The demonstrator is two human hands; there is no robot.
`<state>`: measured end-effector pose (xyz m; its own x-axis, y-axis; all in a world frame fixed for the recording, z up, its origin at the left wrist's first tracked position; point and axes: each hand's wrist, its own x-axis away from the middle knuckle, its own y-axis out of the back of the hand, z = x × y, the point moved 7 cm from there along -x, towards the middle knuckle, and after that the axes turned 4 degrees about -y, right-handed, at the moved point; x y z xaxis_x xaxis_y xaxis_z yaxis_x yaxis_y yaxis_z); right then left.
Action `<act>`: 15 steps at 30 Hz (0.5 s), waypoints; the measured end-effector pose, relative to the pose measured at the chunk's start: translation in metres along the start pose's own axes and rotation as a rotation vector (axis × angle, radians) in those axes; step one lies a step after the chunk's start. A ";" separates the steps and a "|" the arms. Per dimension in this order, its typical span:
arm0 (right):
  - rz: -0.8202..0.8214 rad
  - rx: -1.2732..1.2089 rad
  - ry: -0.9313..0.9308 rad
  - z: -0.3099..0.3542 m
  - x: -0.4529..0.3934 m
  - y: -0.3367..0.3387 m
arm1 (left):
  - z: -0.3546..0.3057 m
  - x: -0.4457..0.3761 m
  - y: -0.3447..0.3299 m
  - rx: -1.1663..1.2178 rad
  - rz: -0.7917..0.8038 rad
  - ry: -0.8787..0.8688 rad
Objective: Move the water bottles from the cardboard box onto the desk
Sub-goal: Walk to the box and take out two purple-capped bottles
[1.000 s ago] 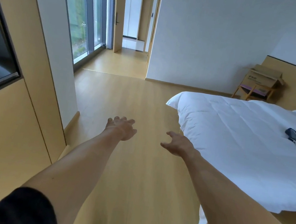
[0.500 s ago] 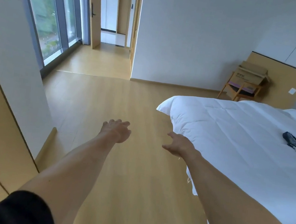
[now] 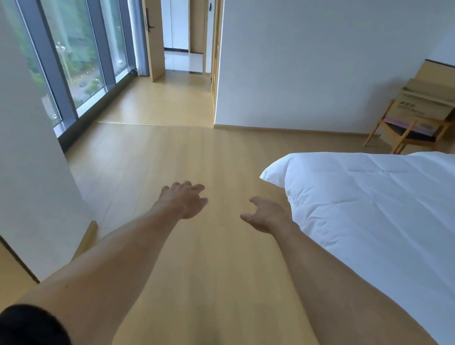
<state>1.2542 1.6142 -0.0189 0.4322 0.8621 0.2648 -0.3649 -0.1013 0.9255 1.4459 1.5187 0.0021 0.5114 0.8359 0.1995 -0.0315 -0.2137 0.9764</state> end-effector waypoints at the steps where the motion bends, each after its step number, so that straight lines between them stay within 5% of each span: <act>1: 0.006 -0.004 0.009 0.005 -0.022 0.005 | 0.004 -0.020 0.006 -0.007 0.006 0.011; 15: 0.008 0.015 0.049 0.012 -0.281 0.090 | 0.003 -0.279 0.078 -0.048 0.000 0.060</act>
<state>1.1095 1.3570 -0.0069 0.3884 0.8844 0.2588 -0.3556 -0.1152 0.9275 1.3033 1.2674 0.0221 0.4593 0.8649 0.2027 -0.0730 -0.1906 0.9789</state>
